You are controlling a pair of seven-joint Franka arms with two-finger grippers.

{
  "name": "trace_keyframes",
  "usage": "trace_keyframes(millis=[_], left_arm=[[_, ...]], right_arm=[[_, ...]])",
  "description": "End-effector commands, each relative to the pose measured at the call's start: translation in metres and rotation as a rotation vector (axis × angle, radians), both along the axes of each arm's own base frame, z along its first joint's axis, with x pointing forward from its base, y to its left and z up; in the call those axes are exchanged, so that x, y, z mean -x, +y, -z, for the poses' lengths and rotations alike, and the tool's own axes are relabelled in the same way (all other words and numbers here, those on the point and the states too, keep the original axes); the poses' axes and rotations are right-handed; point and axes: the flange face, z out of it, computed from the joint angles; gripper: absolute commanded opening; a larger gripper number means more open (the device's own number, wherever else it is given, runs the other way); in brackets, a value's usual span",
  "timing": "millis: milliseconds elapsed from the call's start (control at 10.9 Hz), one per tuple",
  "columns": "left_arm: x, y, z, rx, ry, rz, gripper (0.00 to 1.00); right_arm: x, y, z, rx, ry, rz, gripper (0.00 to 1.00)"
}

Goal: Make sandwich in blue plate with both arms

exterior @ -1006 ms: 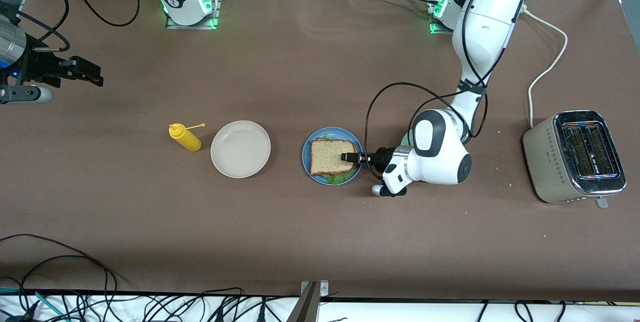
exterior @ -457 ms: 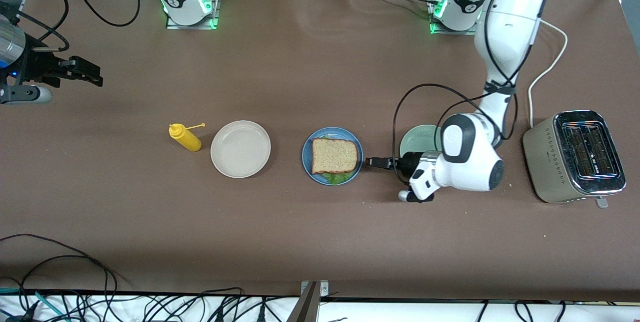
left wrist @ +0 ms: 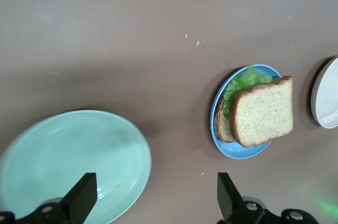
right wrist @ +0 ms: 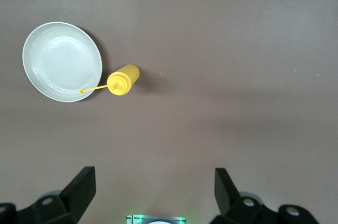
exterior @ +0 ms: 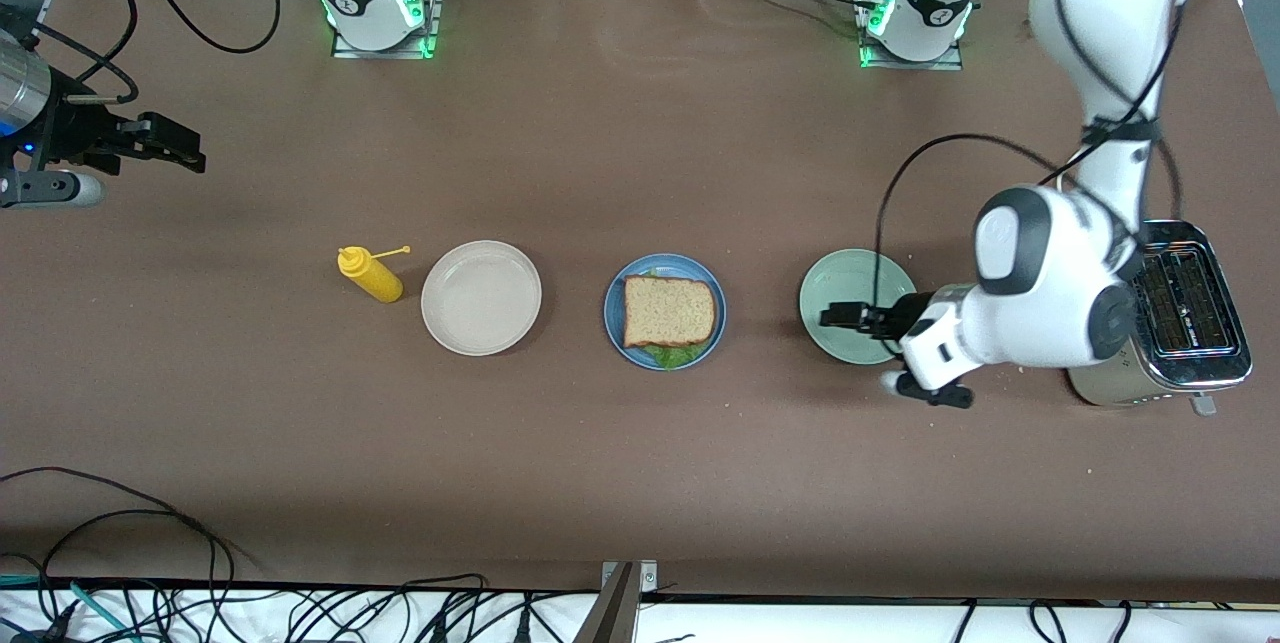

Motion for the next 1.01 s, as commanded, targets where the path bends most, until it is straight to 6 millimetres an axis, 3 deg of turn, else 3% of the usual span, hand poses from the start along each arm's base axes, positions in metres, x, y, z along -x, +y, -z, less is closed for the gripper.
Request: trace_keyframes(millis=[0,183,274,640,915], left_arm=[[0.051,0.065,-0.131,-0.063,-0.156,-0.023,1.00],[0.076,0.103,-0.181,-0.069,-0.187,-0.064,1.00],[0.091,0.110,-0.203,-0.134,-0.186,-0.026,1.00],[0.142,0.120,-0.279,-0.392,-0.186,0.083,1.00],[0.155,0.119,-0.305,-0.497,-0.133,0.108,1.00]], right_arm=[[-0.002,-0.001,-0.006,-0.003,0.002,0.014,1.00],[-0.003,-0.001,-0.006,-0.014,-0.004,0.016,1.00],[-0.003,-0.001,-0.006,-0.014,-0.004,0.016,1.00],[-0.005,0.003,-0.002,-0.028,0.000,0.014,1.00],[-0.011,0.013,0.003,-0.064,0.002,0.003,1.00]])
